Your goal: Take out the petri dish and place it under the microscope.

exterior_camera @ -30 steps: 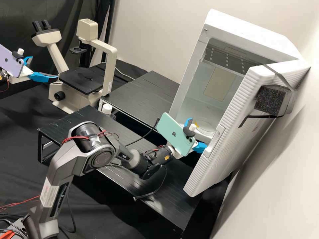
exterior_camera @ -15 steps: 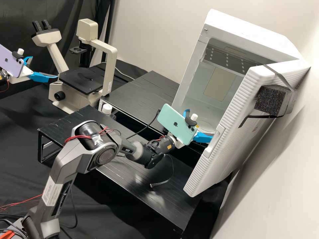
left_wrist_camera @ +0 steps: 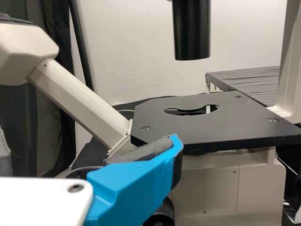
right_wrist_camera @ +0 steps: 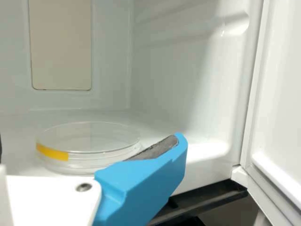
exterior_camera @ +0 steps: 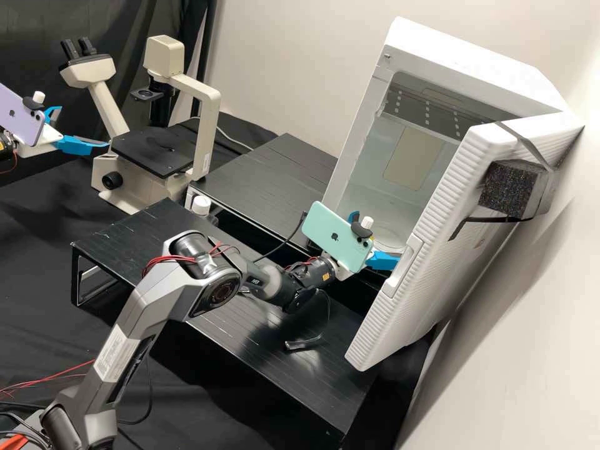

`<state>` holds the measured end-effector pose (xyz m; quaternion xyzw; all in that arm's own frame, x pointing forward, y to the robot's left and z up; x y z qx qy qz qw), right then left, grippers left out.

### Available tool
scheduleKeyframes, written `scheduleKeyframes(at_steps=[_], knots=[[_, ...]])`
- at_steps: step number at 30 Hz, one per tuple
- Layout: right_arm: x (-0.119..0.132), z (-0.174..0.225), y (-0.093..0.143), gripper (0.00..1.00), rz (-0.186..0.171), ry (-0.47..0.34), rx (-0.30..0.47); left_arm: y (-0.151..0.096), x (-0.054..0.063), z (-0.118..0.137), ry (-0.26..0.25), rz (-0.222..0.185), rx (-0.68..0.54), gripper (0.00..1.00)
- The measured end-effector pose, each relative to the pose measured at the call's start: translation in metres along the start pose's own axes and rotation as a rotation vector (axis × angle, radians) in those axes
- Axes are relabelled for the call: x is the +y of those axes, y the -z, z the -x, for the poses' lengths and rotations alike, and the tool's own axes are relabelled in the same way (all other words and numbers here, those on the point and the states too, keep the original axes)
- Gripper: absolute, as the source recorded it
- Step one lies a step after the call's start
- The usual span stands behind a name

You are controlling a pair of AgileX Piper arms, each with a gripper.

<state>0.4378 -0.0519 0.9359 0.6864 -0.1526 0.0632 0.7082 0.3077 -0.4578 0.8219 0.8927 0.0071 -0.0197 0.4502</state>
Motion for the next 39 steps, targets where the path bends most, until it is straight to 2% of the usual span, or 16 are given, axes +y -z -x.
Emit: scheduleKeyframes(at_steps=[3, 6, 12, 25, 36, 37, 39], knots=[[0.001, -0.003, 0.001, 1.0, -0.002, -0.003, 0.002, 0.0, 0.0, 0.0, 0.0, 0.0, 0.0, 1.0], [0.002, -0.006, 0.0, 1.0, -0.02, 0.005, -0.001, 0.0, 0.0, 0.0, 0.0, 0.0, 0.0, 1.0], [0.008, -0.01, -0.003, 1.0, -0.034, 0.047, -0.001, 0.0, 0.0, 0.0, 0.0, 0.0, 0.0, 1.0], [0.017, -0.018, -0.001, 1.0, -0.005, 0.106, -0.011, 0.0, 0.0, 0.0, 0.0, 0.0, 0.0, 1.0], [0.018, -0.02, 0.001, 1.0, -0.021, 0.158, 0.012, 0.0, 0.0, 0.0, 0.0, 0.0, 0.0, 1.0], [0.018, -0.02, 0.001, 0.0, -0.021, 0.16, 0.013, 0.0, 0.0, 0.0, 0.0, 0.0, 0.0, 1.0], [0.017, -0.02, 0.002, 0.0, -0.016, 0.17, 0.019, 0.0, 0.0, 0.0, 0.0, 0.0, 0.0, 1.0]])
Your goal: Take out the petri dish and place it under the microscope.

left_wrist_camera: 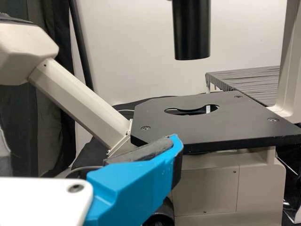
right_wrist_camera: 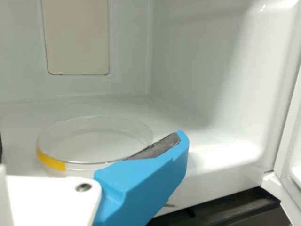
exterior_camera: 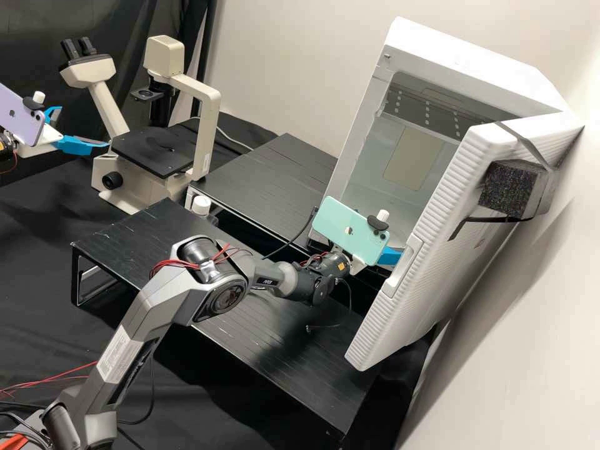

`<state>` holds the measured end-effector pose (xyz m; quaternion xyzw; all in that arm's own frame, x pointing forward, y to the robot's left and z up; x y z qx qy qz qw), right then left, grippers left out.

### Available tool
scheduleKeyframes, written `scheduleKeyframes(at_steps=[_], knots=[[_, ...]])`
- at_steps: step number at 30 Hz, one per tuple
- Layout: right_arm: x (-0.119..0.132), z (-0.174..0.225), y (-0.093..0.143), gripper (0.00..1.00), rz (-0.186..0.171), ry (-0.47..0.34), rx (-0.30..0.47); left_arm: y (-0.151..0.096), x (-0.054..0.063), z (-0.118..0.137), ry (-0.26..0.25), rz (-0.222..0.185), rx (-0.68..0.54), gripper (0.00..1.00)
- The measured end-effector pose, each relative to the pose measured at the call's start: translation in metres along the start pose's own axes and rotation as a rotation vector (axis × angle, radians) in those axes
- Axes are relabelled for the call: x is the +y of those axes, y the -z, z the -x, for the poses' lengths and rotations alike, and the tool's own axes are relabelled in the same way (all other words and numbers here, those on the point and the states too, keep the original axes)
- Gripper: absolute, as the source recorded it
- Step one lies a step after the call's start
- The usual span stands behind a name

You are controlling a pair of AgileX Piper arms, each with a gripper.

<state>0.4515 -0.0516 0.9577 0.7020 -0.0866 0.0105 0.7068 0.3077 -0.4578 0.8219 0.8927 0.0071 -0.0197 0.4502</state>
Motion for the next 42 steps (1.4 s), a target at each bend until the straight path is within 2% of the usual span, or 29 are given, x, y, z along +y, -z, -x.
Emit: scheduleKeyframes(at_steps=[18, 21, 42], knots=[[0.0017, -0.0017, -0.0002, 0.0, 0.005, 0.032, -0.017, 0.0, 0.0, 0.0, 0.0, 0.0, 0.0, 1.0], [0.0017, -0.0016, -0.0004, 0.0, -0.007, 0.035, -0.016, 0.0, 0.0, 0.0, 0.0, 0.0, 0.0, 1.0], [0.0034, -0.0014, -0.002, 0.0, -0.016, 0.036, -0.023, 0.0, 0.0, 0.0, 0.0, 0.0, 0.0, 1.0]])
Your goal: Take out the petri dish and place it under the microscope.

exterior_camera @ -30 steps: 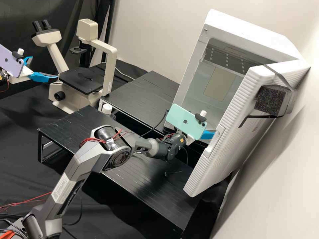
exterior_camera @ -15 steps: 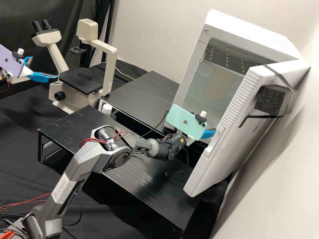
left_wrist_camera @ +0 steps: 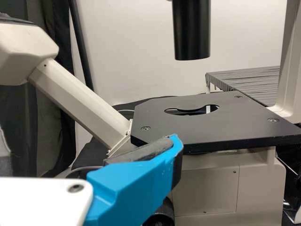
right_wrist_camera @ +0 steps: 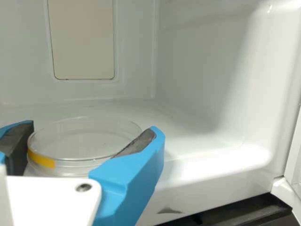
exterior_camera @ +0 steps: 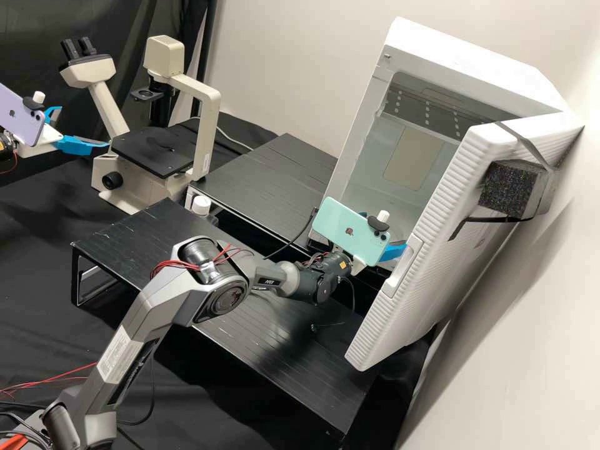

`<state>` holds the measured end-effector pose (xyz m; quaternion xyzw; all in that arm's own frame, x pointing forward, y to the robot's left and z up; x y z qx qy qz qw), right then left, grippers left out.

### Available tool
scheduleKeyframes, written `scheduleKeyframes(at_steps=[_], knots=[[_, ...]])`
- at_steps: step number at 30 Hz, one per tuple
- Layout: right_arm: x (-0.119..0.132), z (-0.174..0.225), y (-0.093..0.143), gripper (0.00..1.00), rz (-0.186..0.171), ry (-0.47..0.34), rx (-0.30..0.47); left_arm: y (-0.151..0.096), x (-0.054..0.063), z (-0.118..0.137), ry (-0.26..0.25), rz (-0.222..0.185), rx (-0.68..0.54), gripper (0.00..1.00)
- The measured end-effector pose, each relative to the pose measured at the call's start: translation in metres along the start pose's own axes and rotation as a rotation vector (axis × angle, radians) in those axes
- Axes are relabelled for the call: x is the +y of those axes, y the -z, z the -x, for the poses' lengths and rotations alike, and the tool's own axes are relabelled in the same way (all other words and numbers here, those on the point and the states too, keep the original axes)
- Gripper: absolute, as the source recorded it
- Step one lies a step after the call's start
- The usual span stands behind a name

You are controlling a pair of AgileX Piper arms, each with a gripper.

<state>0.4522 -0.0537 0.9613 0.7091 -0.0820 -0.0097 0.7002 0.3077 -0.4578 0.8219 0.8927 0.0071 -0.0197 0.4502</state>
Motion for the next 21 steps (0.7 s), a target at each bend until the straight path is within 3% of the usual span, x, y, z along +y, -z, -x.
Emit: scheduleKeyframes(at_steps=[11, 21], knots=[[0.004, 0.003, -0.007, 0.0, -0.005, -0.011, -0.005, 0.0, 0.0, 0.0, 0.0, 0.0, 0.0, 1.0], [0.023, 0.031, -0.015, 0.0, -0.022, -0.066, -0.013, 0.0, 0.0, 0.0, 0.0, 0.0, 0.0, 1.0]])
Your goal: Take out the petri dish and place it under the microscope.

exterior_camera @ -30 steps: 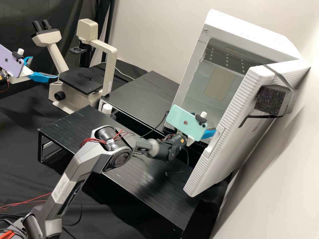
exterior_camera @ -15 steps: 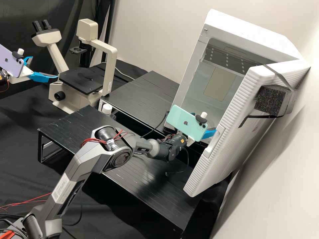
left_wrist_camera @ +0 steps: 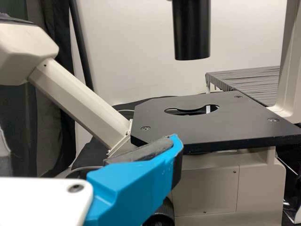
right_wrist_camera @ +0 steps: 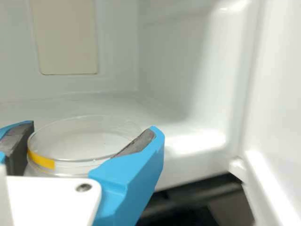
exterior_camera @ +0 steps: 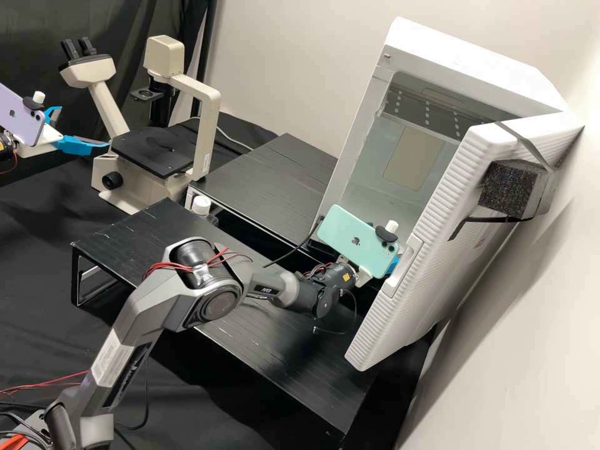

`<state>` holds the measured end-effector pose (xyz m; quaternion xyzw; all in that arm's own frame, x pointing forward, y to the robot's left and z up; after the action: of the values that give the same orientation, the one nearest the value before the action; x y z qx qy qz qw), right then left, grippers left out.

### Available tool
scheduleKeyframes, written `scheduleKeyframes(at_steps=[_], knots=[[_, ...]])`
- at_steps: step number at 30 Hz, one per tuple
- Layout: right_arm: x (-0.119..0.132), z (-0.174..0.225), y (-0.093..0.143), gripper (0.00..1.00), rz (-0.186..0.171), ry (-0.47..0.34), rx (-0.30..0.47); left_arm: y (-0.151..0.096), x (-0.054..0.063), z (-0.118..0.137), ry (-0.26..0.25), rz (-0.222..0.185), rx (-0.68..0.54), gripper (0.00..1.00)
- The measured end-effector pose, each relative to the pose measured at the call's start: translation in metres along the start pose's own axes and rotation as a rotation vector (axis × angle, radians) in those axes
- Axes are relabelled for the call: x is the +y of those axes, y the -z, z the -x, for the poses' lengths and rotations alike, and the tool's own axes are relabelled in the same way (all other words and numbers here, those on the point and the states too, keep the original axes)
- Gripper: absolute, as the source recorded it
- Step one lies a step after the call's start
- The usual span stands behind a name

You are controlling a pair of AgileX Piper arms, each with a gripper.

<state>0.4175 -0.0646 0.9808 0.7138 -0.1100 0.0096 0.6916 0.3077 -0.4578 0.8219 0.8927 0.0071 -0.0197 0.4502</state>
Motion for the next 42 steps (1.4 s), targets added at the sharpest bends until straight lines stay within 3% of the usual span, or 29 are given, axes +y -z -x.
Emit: scheduleKeyframes(at_steps=[9, 22, 30, 36, 39, 42], knots=[[0.015, 0.025, 0.0, 0.0, -0.02, -0.045, -0.014, 0.0, 0.0, 0.0, 0.0, 0.0, 0.0, 1.0], [0.01, 0.036, -0.001, 0.0, -0.028, -0.038, -0.009, 0.0, 0.0, 0.0, 0.0, 0.0, 0.0, 1.0], [0.005, 0.086, 0.004, 0.0, -0.056, -0.085, 0.081, 0.0, 0.0, 0.0, 0.0, 0.0, 0.0, 1.0], [0.0, 0.145, 0.011, 0.0, -0.089, -0.155, 0.199, 0.0, 0.0, 0.0, 0.0, 0.0, 0.0, 1.0], [-0.009, 0.171, 0.017, 0.0, -0.114, -0.143, 0.217, 0.0, 0.0, 0.0, 0.0, 0.0, 0.0, 1.0], [-0.021, 0.203, 0.032, 0.0, -0.112, -0.107, 0.252, 0.0, 0.0, 0.0, 0.0, 0.0, 0.0, 1.0]])
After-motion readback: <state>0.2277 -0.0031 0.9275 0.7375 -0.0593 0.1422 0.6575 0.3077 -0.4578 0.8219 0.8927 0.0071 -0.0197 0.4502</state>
